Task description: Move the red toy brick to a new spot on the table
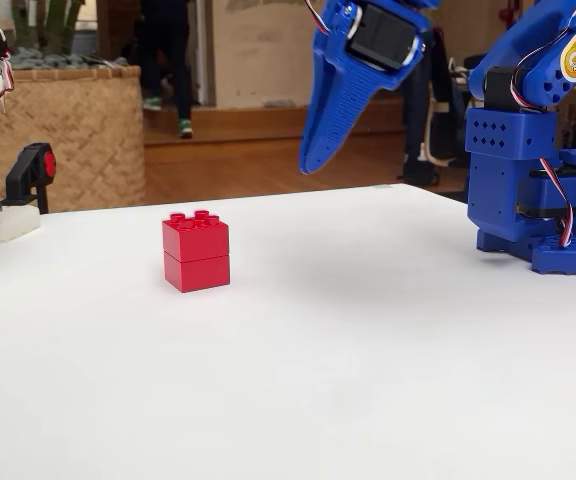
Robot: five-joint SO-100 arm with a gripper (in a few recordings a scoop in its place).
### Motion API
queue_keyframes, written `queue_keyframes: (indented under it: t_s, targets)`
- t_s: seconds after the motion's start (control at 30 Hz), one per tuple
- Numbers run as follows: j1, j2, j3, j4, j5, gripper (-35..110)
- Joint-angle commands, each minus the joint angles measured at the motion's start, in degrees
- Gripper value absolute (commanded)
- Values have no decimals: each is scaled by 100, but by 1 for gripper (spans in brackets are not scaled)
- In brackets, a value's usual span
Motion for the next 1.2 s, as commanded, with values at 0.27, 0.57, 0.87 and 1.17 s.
queue_keyframes:
  t_s: [0.27, 0.57, 0.87, 1.17]
  targets:
    - [809, -1169, -334, -1995, -1415, 24]
    - [1336, -1424, 712, -3885, -2531, 28]
    - [1318, -1802, 1380, -5054, -2347, 27]
    - [1310, -2153, 1907, -6144, -2118, 15]
